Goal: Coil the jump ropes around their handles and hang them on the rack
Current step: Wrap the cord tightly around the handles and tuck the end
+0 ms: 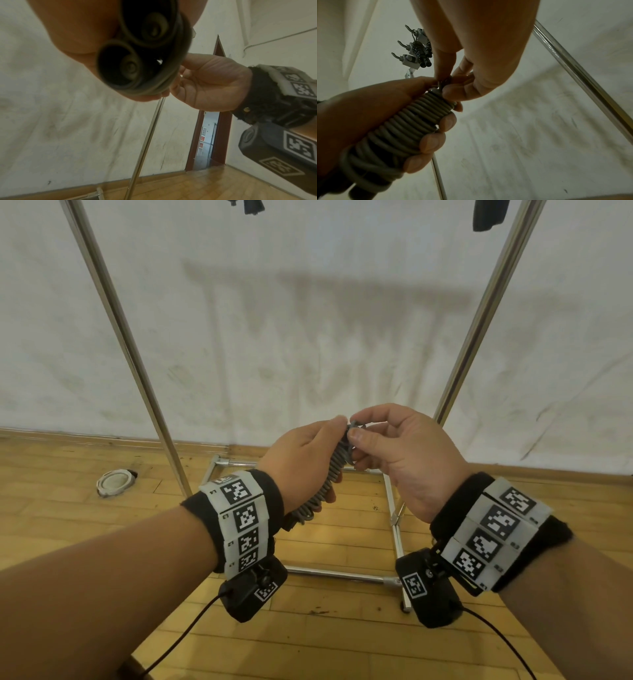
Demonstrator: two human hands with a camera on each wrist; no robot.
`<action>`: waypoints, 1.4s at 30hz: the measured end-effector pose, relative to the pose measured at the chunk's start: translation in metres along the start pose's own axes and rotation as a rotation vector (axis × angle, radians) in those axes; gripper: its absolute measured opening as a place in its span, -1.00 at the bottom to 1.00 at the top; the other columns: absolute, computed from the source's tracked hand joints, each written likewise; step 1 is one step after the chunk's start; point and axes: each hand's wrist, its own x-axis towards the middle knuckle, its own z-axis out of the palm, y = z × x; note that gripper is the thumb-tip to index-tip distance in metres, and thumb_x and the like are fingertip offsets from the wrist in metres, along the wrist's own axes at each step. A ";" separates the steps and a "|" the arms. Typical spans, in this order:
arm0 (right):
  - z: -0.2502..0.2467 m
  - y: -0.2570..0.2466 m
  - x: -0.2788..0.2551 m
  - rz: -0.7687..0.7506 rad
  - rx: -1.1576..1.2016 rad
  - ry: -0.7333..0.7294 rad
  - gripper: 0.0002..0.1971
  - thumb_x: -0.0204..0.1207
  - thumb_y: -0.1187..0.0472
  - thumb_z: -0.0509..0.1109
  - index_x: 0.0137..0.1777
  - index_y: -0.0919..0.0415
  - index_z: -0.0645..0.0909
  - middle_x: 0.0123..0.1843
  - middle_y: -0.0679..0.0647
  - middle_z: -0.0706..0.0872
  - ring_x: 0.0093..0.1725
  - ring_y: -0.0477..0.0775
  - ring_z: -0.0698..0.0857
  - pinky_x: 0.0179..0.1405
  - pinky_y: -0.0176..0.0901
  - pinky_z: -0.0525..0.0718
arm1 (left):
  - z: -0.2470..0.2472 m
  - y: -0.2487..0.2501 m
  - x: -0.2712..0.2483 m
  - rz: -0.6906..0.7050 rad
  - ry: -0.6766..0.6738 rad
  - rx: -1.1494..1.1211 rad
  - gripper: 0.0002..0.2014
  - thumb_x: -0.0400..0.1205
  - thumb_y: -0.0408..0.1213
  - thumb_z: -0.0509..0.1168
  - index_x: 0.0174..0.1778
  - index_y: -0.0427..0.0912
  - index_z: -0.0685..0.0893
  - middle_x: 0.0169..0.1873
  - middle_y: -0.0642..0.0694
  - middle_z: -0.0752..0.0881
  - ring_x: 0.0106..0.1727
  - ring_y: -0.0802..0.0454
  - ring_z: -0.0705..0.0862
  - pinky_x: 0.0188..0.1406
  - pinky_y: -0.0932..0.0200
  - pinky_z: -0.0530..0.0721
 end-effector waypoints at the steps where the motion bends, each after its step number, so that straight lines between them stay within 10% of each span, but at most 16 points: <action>1: 0.001 0.001 0.000 -0.011 -0.026 0.014 -0.81 0.56 0.38 0.53 0.15 0.27 0.74 -0.11 0.31 0.83 -0.22 0.05 0.81 -0.20 -0.14 0.82 | 0.000 0.000 0.000 0.005 -0.001 0.005 -0.59 0.79 0.30 0.09 -0.10 0.20 0.73 -0.36 -0.05 0.82 -0.44 -0.15 0.82 -0.51 0.01 0.77; 15: -0.013 -0.009 0.003 0.000 0.112 -0.078 -0.70 0.64 0.45 0.39 0.35 0.32 0.62 -0.25 0.13 0.70 -0.30 0.04 0.68 -0.29 -0.14 0.72 | -0.006 -0.002 0.011 -0.146 -0.226 -0.461 -0.38 0.53 0.35 0.46 0.14 -0.16 0.61 -0.33 -0.20 0.72 -0.48 -0.14 0.70 -0.46 0.02 0.71; 23: -0.034 -0.018 0.007 0.018 -0.067 -0.127 -0.68 0.69 0.46 0.33 0.39 0.24 0.59 -0.24 0.15 0.65 -0.29 0.06 0.65 -0.28 -0.10 0.70 | -0.009 -0.003 0.014 0.017 -0.209 -0.260 -0.82 0.55 0.04 0.60 -0.07 0.08 0.82 -0.35 -0.11 0.74 -0.43 -0.07 0.72 -0.45 0.05 0.73; 29: -0.026 -0.018 0.004 0.047 0.123 -0.207 -0.54 0.72 0.52 0.22 0.55 0.15 0.53 -0.16 0.19 0.67 -0.28 0.10 0.67 -0.33 -0.11 0.65 | -0.011 -0.004 0.015 0.049 -0.210 -0.194 -0.63 0.47 -0.11 0.65 0.15 0.03 0.73 -0.19 -0.01 0.79 -0.21 -0.19 0.85 -0.11 -0.32 0.88; 37: -0.025 -0.018 0.005 0.231 0.078 -0.144 -0.66 0.66 0.50 0.19 0.38 0.30 0.55 -0.33 0.12 0.54 -0.44 0.04 0.32 -0.44 -0.06 0.28 | -0.030 0.001 0.013 0.151 -0.033 0.553 -0.70 0.54 0.09 0.59 -0.08 0.26 0.55 -0.35 0.02 0.80 -0.48 0.08 0.81 -0.65 0.21 0.66; 42: -0.031 -0.035 0.006 0.251 -0.059 -0.082 -0.80 0.59 0.50 0.22 0.09 0.24 0.52 -0.43 0.07 0.52 -0.50 -0.02 0.23 -0.56 -0.13 0.14 | -0.018 -0.006 0.013 0.380 0.054 1.132 -0.67 0.69 0.04 0.39 0.07 0.11 0.32 -0.37 0.11 0.55 -0.39 0.14 0.53 -0.53 0.16 0.33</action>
